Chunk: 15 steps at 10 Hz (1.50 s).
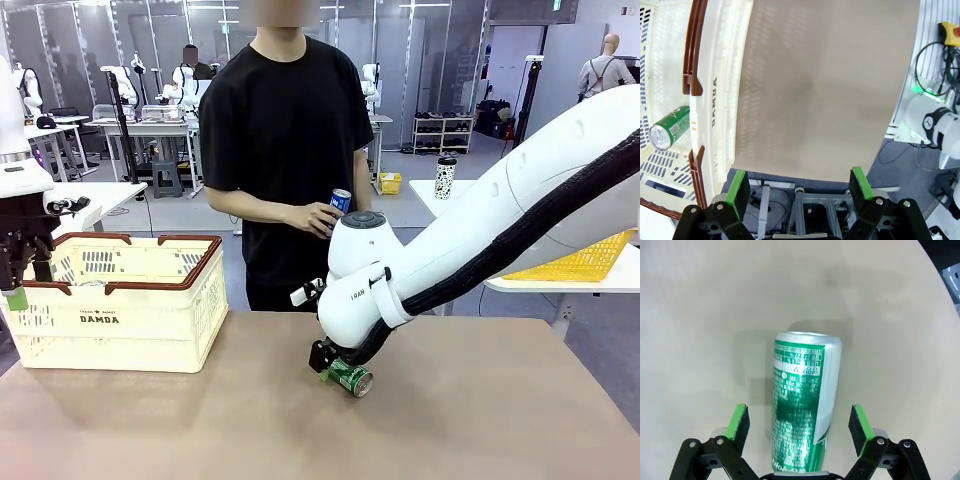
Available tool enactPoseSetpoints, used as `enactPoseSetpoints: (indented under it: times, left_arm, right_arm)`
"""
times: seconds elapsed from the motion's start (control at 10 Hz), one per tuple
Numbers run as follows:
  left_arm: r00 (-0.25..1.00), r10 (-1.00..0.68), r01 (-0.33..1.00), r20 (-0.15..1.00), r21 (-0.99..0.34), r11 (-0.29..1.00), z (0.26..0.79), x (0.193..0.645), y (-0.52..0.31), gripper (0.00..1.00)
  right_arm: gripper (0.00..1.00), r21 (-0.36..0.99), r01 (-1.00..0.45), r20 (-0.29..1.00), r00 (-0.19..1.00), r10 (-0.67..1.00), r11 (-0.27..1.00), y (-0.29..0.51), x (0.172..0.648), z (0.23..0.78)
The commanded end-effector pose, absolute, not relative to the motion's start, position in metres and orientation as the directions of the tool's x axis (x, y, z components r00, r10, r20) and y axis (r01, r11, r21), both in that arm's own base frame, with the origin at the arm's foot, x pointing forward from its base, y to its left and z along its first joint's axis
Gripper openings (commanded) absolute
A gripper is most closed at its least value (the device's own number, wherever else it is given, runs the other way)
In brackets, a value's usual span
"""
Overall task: Place the drinks into the Shopping basket.
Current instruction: Pick up one drink and place it into the Shopping basket.
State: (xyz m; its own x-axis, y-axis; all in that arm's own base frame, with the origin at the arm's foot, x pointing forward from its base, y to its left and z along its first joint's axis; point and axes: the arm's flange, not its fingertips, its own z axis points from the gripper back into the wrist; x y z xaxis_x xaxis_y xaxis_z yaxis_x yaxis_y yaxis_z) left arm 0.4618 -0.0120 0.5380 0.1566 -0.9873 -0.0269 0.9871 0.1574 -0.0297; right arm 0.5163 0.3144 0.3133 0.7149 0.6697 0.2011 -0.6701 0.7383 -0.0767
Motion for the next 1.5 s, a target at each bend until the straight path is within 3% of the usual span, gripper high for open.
enactPoseSetpoints:
  times: [0.0,0.7,1.4]
  left_arm:
    - [0.175,-0.984,0.984,-0.037,-0.030,0.176,0.541,0.461,-0.013,1.00]
    - [0.175,-0.984,0.984,-0.037,-0.030,0.176,0.541,0.461,-0.013,1.00]
    - [0.175,-0.984,0.984,-0.037,-0.030,0.176,0.541,0.461,-0.013,1.00]
  right_arm:
    - [1.00,-0.124,-0.687,0.165,0.698,0.697,0.716,0.314,0.510,0.337]
    - [1.00,-0.240,-0.786,0.142,0.553,0.821,0.570,0.221,0.435,0.434]
    - [1.00,-0.194,-0.802,0.188,0.535,0.824,0.565,0.082,0.368,0.442]
